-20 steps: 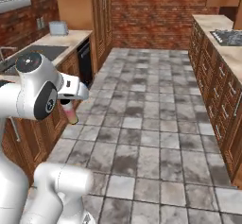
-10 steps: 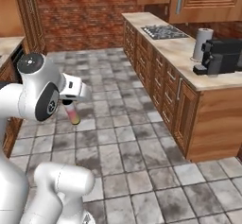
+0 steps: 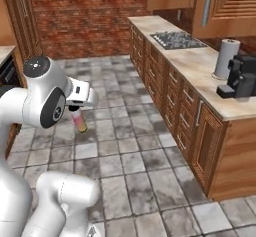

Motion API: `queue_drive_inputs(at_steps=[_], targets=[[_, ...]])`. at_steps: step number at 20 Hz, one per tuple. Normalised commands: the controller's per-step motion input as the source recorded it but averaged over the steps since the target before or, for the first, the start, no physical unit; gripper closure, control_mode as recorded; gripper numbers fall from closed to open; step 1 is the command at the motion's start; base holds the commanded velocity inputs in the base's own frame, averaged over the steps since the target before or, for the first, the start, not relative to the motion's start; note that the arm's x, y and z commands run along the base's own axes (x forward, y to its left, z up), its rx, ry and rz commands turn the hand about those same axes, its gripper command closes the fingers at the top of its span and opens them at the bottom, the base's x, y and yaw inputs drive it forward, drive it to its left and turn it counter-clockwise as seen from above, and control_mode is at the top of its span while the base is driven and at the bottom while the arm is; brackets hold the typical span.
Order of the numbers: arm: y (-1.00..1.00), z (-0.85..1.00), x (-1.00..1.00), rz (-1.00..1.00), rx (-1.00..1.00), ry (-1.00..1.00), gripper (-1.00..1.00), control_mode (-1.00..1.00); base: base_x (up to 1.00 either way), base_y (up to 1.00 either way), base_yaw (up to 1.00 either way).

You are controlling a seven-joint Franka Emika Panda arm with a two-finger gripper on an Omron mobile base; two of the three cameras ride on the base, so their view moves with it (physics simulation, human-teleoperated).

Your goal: Sort all alcoholic drinks to one cabinet, and non-alcoholic drinks to the other.

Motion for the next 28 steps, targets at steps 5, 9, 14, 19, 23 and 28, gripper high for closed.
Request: queue_drive_inputs(at_steps=[5, 9, 14, 19, 23, 28], targets=[[0.00, 0.00, 0.00, 0.00, 0.00, 0.00, 1.00, 1.00, 1.00, 0.01, -0.05], [0.00, 0.00, 0.00, 0.00, 0.00, 0.00, 1.00, 1.00, 1.00, 0.00, -0.11], [0.00, 0.00, 0.00, 0.00, 0.00, 0.00, 1.00, 1.00, 0.99, 0.01, -0.34], [0.00, 0.00, 0.00, 0.00, 0.00, 0.00, 1.00, 1.00, 0.68, 0.18, -0.67], [0.00, 0.00, 0.00, 0.00, 0.00, 0.00, 1.00, 1.00, 0.41, 0.29, -0.79], [0.00, 0.00, 0.00, 0.00, 0.00, 0.00, 1.00, 1.00, 0.57, 0.44, -0.75]])
